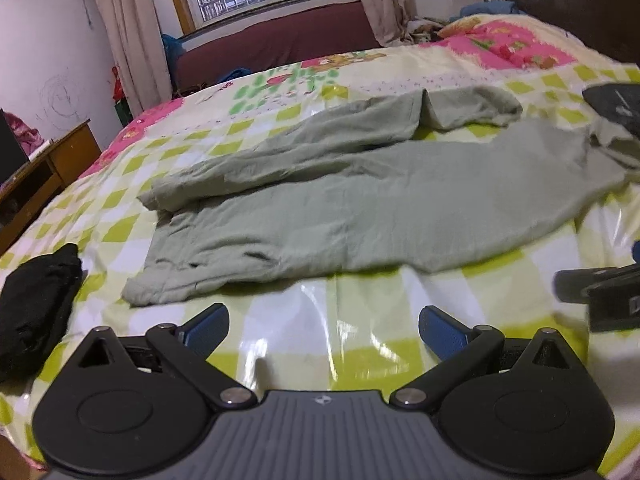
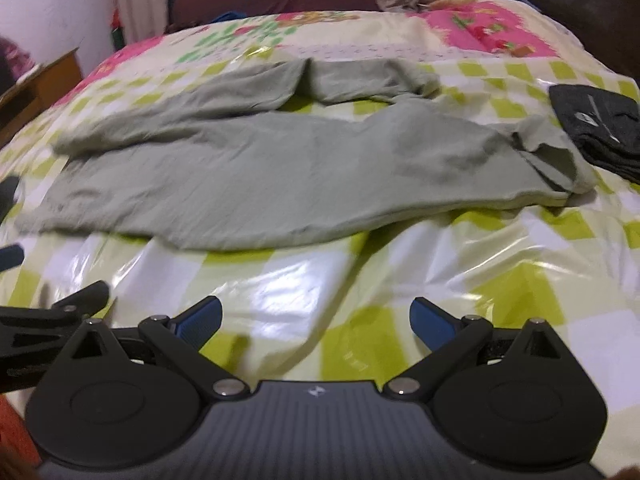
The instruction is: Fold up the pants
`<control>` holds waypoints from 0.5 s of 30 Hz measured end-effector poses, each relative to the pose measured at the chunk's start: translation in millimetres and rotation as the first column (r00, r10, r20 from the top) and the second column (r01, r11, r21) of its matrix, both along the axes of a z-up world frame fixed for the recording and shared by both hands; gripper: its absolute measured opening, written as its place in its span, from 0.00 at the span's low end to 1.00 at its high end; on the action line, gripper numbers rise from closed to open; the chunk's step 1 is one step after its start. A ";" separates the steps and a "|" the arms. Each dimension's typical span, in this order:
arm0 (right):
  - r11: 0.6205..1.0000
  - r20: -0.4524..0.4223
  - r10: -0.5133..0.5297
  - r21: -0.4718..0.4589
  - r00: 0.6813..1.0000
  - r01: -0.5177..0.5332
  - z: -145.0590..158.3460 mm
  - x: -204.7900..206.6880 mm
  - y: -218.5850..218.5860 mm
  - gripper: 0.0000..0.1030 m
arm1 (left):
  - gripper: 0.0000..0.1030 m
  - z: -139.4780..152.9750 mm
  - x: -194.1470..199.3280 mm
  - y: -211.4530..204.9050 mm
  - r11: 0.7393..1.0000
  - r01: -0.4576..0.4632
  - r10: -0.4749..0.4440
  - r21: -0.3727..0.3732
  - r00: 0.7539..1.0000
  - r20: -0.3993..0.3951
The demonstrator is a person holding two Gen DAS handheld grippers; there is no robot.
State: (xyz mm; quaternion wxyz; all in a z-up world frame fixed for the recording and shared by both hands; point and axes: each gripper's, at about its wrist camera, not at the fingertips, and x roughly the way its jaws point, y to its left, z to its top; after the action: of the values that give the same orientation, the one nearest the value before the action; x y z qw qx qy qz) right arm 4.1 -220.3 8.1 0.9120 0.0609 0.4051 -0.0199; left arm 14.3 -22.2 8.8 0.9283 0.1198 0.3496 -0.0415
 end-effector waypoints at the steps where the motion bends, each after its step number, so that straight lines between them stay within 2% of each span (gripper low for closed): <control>1: 1.000 0.004 -0.025 0.006 1.000 0.025 1.3 1.7 -7.6 0.97 | 1.00 1.4 5.0 -2.1 1.000 0.008 -0.008 -0.011 1.000 0.003; 6: 0.982 0.008 -0.188 0.000 0.982 0.188 2.6 12.9 -65.1 0.97 | 1.00 4.0 26.2 -30.9 0.995 0.102 -0.102 -0.009 0.994 0.028; 12: 0.920 0.023 -0.390 0.043 0.921 0.389 5.9 27.1 -145.7 0.97 | 1.00 0.5 51.8 -85.3 0.971 0.237 -0.237 -0.002 0.971 0.016; 15: 0.899 0.058 -0.437 -0.012 0.897 0.438 10.1 42.2 -174.7 0.97 | 1.00 0.3 61.8 -108.2 0.959 0.284 -0.283 -0.011 0.959 0.018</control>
State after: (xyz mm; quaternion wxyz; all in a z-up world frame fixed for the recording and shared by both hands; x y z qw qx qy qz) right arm 46.3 -395.1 18.2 0.8955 0.1397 0.3558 -0.2277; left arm 76.1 -130.4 9.1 0.9164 0.1626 0.3208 -0.1755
